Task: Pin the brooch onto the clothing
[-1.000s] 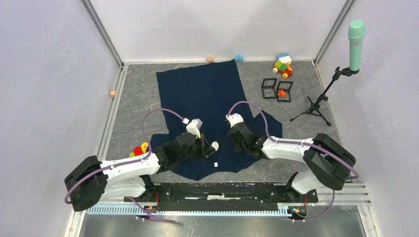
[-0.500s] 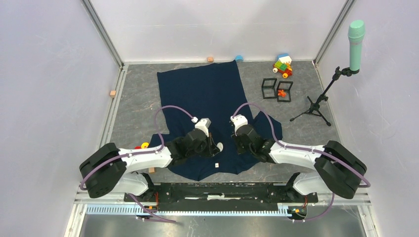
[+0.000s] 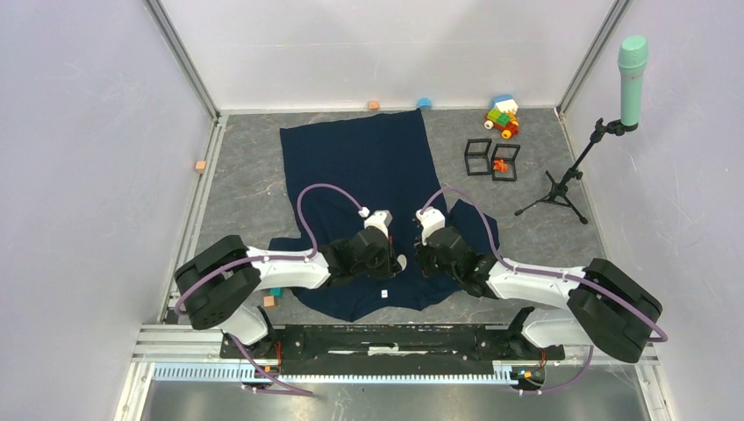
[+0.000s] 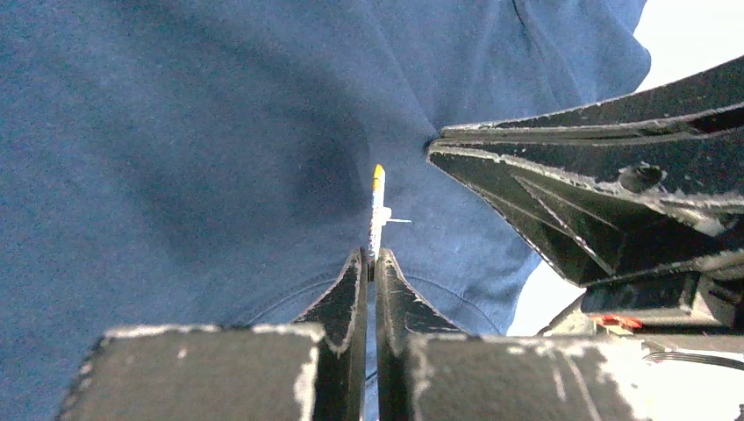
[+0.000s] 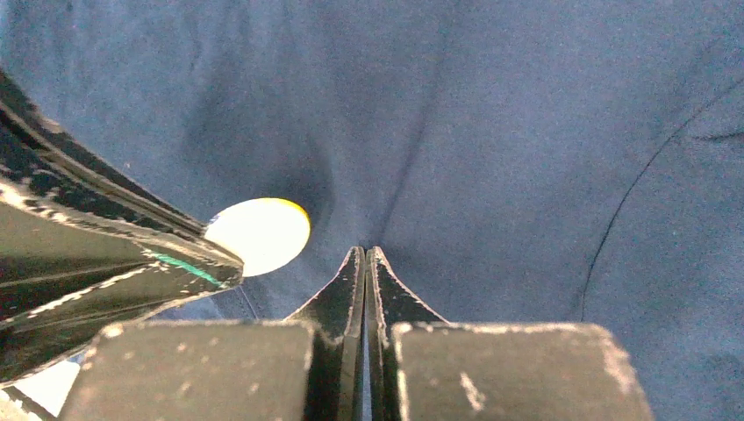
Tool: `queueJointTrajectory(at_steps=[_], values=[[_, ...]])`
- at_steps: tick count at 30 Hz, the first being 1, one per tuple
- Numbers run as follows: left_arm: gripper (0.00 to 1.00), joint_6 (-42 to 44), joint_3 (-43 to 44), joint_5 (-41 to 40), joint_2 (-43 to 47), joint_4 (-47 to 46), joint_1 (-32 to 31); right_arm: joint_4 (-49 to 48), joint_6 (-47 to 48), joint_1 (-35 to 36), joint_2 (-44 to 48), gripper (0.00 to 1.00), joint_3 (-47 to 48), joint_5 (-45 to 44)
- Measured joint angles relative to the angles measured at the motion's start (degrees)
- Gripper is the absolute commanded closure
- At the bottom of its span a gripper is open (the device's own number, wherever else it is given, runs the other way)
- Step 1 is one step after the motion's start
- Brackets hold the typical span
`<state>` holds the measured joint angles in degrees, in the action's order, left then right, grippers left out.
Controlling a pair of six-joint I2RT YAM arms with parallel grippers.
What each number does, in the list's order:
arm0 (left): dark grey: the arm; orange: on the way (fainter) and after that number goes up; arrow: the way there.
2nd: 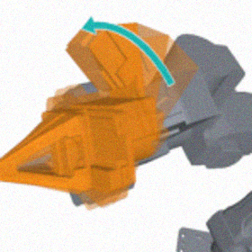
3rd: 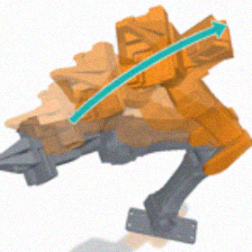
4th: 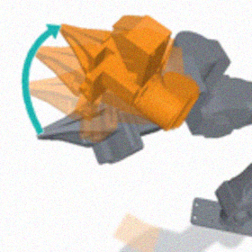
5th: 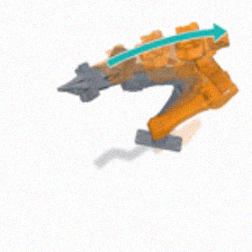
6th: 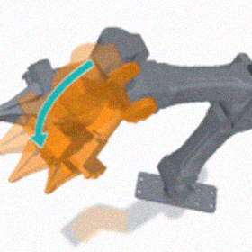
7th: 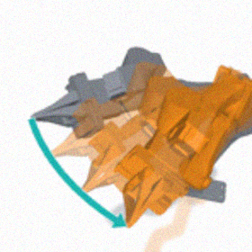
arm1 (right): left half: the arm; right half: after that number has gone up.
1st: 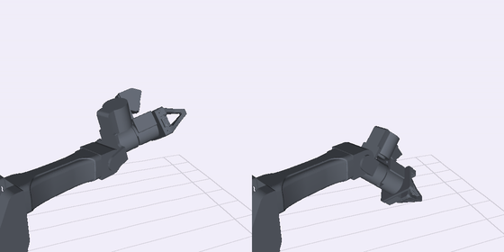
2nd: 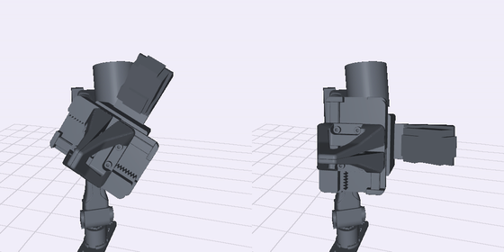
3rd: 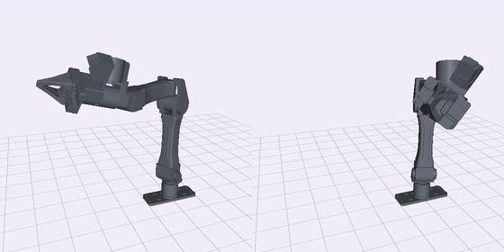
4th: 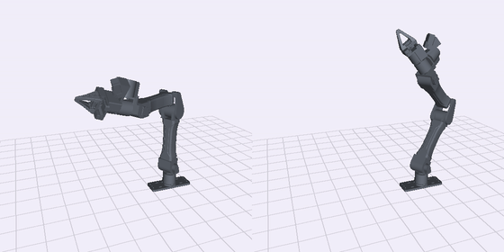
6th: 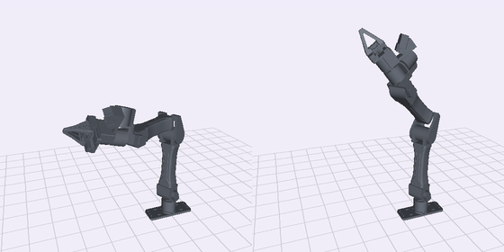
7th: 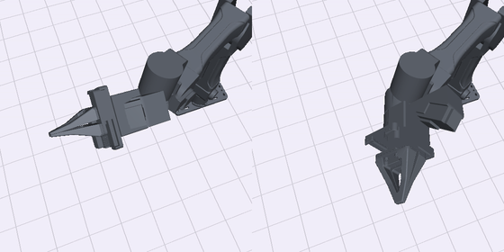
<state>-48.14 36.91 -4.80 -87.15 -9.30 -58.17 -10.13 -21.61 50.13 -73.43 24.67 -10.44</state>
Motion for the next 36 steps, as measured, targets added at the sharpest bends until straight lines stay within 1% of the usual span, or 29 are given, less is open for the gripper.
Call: queueJointTrajectory(at_steps=[7,16,25,36], values=[[0.98,0.0,2.2,-0.9,-3.8,0.2,-0.9,-2.8,-0.6,0.0,1.6,1.0,-2.0,1.4],[0.98,-0.5,4.1,-1.1,-5.8,0.2,-0.9,-4.6,-1.0,0.0,2.8,1.0,-3.1,3.4],[0.98,-0.8,4.4,-1.1,-6.1,0.2,-0.9,-6.5,-1.1,0.0,3.2,1.0,-4.5,5.3],[0.98,-0.9,4.7,-1.1,-6.3,0.4,-0.9,-6.6,-1.0,0.0,5.4,1.0,-4.9,6.2]])
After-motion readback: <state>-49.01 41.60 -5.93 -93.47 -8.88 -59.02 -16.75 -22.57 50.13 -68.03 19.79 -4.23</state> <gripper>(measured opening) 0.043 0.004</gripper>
